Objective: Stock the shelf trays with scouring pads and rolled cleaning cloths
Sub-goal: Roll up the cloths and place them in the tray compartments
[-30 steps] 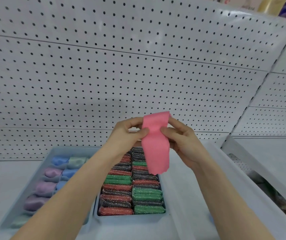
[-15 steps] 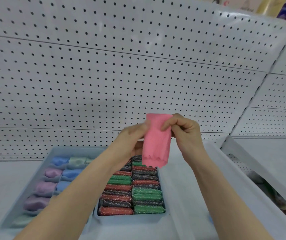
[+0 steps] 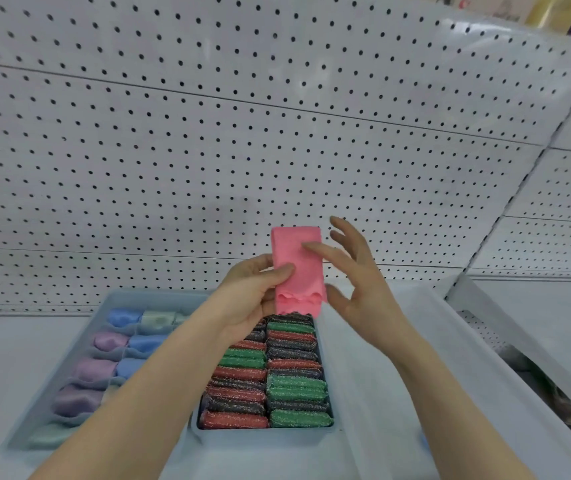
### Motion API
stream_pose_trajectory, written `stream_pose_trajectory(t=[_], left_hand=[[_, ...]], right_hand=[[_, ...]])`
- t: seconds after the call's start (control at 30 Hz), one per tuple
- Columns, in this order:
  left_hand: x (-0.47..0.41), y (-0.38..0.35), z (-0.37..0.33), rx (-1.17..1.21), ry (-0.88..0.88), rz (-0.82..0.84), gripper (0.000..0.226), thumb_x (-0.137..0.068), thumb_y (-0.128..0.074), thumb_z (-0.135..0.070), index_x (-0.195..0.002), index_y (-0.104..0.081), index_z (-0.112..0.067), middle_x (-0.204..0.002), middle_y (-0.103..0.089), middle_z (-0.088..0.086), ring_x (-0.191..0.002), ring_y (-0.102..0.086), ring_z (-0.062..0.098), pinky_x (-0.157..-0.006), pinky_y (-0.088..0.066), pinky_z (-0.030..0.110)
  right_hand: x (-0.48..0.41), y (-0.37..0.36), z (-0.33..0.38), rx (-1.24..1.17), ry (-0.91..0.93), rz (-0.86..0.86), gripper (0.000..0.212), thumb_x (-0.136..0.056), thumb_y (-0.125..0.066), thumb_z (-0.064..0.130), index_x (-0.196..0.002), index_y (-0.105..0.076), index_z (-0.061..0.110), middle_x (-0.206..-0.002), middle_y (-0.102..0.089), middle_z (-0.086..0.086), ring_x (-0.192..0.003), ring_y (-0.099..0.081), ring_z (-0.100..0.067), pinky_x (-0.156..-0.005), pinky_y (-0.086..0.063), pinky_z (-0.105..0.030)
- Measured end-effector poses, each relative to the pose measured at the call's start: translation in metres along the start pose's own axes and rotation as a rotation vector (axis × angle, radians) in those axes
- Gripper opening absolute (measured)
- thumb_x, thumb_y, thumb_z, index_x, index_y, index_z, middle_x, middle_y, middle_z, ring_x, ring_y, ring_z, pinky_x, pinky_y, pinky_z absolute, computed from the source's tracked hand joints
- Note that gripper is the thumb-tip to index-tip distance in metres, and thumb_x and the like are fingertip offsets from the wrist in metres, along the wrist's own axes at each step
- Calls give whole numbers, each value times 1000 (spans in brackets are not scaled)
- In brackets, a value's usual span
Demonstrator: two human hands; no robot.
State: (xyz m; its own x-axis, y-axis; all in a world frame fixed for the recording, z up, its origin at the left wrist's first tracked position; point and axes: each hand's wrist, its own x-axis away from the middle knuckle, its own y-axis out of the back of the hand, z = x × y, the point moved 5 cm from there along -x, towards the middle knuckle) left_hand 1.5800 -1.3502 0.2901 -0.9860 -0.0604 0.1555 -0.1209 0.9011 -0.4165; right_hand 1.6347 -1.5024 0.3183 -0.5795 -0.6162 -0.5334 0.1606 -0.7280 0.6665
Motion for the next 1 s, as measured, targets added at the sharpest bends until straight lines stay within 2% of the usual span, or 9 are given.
stream_pose_trajectory(t=[0.07, 0.13, 0.33, 0.4, 0.53, 0.67, 0.73, 0.87, 1.0], left_hand=[[-1, 3, -3, 61, 0, -5, 26, -92, -58, -7, -117, -55, 1, -96, -73, 18, -83, -70, 27, -73, -61, 33], [-1, 3, -6, 94, 3, 8, 22, -94, -54, -4, -115, -54, 3, -90, -73, 16, -80, -70, 25, -72, -61, 33], [0, 5, -9, 40, -57, 8, 29, -91, -53, 8, -118, -51, -2, -94, -72, 23, -78, -71, 28, -67, -61, 32], [0, 4, -8, -15, -110, 17, 35, -89, -54, 11, -121, -54, -5, -103, -71, 24, -87, -72, 30, -73, -61, 33], [3, 1, -3, -152, -167, 39, 34, -89, -53, 14, -115, -60, -8, -109, -71, 17, -97, -71, 25, -78, -58, 26], [2, -1, 3, -272, -174, 88, 33, -94, -45, 8, -119, -59, -8, -117, -67, 20, -112, -64, 30, -91, -55, 31], [3, -2, 6, -229, -161, 137, 36, -91, -48, -9, -127, -55, -7, -122, -64, 18, -117, -60, 31, -98, -52, 39], [9, 2, 10, -619, -258, -38, 68, -67, -78, -49, -126, -50, -32, -114, -66, -17, -103, -65, 2, -93, -53, 33], [10, 14, 15, -439, -302, -151, 41, -84, -74, -27, -120, -55, -30, -112, -70, -7, -97, -70, 10, -90, -56, 43]], right_hand=[[5, -7, 5, 41, 71, 37, 60, -85, -70, 0, -133, -55, 34, -158, -18, 7, -145, -24, -10, -112, -30, -19], [5, -7, 9, 12, 89, -17, 43, -85, -74, 9, -122, -66, 28, -154, -29, 3, -142, -31, -12, -110, -33, -21], [4, -6, 3, -213, -104, -24, 15, -91, -66, 21, -102, -76, 23, -129, -50, 10, -126, -48, -8, -99, -42, -21], [5, -9, 2, -298, -177, -25, 14, -92, -65, 16, -98, -76, 21, -122, -53, 7, -116, -53, -4, -89, -45, -17], [5, -13, -4, -549, -341, -113, 5, -85, -72, 9, -86, -73, 14, -94, -71, 2, -82, -66, -12, -76, -53, -27], [6, -15, -7, -633, -397, -157, 19, -78, -78, 4, -81, -60, 9, -75, -64, -1, -72, -59, -14, -66, -49, -25], [7, -16, -9, -676, -411, -201, 26, -77, -78, 0, -86, -57, 12, -76, -62, 0, -71, -56, -15, -61, -47, -23], [12, -21, -12, -711, -455, -218, 41, -77, -77, -1, -107, -54, 13, -88, -67, -8, -79, -61, -17, -64, -49, -25], [19, -29, -13, -799, -514, -117, 56, -76, -76, 9, -127, -54, 15, -102, -68, -20, -88, -66, -20, -72, -53, -28]])
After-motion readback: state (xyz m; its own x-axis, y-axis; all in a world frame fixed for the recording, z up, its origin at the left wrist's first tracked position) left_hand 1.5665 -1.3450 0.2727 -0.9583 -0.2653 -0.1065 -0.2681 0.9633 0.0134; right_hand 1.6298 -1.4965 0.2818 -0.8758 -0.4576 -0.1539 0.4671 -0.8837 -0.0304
